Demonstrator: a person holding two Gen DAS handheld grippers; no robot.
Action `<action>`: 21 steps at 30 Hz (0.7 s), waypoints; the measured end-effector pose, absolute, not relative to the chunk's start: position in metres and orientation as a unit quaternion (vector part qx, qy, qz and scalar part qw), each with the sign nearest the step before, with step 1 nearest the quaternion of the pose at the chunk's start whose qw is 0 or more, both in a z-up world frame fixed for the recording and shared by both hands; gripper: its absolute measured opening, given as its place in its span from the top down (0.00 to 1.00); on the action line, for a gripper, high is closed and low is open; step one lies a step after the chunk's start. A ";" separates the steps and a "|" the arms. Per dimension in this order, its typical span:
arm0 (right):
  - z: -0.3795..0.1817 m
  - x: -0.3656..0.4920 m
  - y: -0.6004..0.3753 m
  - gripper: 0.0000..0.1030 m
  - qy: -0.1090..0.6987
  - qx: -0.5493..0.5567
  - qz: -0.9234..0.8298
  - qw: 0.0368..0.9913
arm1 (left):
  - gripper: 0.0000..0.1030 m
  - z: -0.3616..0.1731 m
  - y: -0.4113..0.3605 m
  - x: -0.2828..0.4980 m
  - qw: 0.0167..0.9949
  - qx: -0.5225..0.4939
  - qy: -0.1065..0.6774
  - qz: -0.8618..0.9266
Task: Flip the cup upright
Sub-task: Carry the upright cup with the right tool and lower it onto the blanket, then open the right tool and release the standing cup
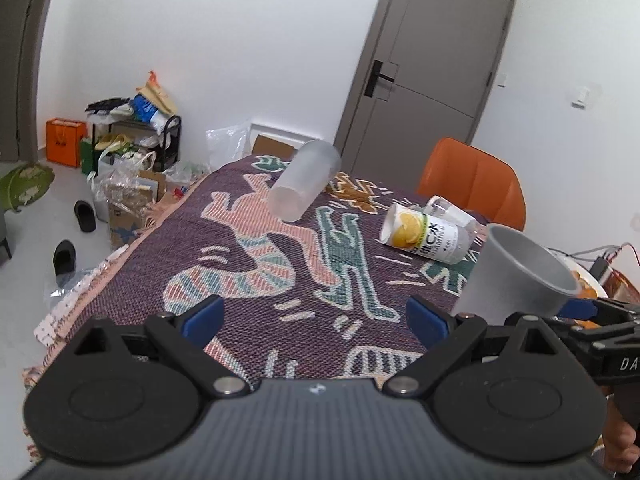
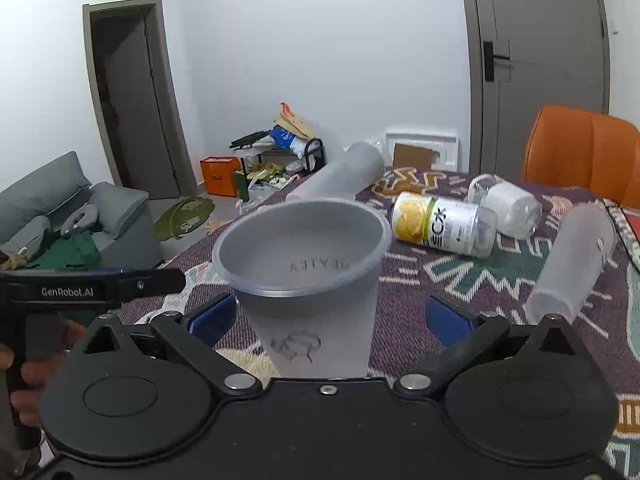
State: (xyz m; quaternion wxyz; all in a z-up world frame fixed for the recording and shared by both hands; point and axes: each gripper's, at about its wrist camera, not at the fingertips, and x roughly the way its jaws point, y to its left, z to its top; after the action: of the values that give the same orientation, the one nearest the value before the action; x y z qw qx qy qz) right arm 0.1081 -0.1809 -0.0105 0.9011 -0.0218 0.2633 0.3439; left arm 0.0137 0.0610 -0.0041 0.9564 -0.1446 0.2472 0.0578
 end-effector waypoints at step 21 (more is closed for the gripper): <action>-0.012 0.087 -0.249 0.00 0.269 0.027 0.328 0.905 | 0.06 0.020 0.011 -0.007 0.964 -0.050 0.262 0.014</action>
State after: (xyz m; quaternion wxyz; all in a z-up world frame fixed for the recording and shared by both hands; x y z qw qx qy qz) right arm 0.0872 -0.2489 -0.0122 0.9051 0.0268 0.2692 0.3282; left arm -0.0071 0.0107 0.0205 0.9637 -0.0496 0.2619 0.0144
